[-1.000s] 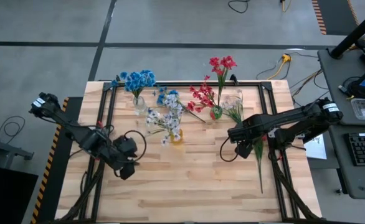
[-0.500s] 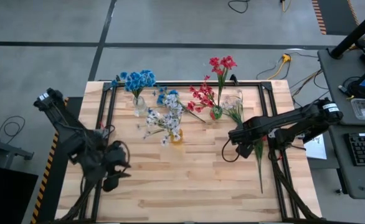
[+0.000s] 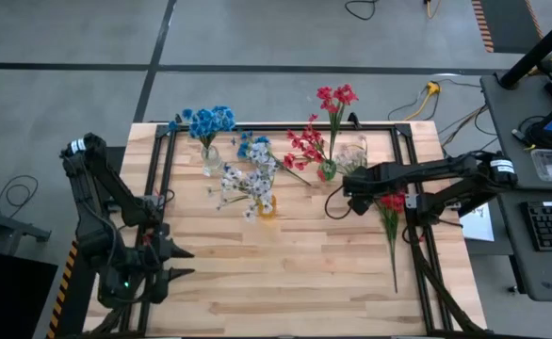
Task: Sort flowers into vase by color
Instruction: Adjust the white flowers on the table
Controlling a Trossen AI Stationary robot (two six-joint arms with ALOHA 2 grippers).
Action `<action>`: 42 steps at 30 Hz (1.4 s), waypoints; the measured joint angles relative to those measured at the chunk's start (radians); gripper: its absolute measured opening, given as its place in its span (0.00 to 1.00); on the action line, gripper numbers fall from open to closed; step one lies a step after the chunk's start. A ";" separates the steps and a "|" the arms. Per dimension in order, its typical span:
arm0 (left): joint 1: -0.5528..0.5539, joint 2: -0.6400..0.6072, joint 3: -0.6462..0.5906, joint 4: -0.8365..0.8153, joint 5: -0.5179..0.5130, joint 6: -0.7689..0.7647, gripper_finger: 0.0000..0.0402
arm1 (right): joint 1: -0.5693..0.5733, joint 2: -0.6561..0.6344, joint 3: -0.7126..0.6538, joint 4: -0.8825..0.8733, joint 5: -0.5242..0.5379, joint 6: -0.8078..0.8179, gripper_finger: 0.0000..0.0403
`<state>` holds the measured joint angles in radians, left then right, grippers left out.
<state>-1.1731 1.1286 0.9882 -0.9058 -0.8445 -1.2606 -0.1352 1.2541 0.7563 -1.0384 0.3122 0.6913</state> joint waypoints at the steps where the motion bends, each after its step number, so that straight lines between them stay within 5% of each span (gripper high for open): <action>1: 0.000 0.010 0.000 -0.001 -0.032 0.001 0.41 | -0.014 0.000 0.000 0.002 0.015 -0.005 0.48; 31: 0.001 0.177 -0.001 -0.001 -0.379 0.073 0.41 | -0.062 -0.001 -0.224 0.393 0.008 -0.071 0.47; 42: 0.001 0.176 -0.001 0.002 -0.379 0.065 0.41 | -0.024 -0.009 -0.172 0.393 -0.270 -0.047 0.40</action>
<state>-1.1717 1.3048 0.9874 -0.9036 -1.2236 -1.1954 -0.1591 1.2451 0.5839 -0.6457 0.0426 0.6440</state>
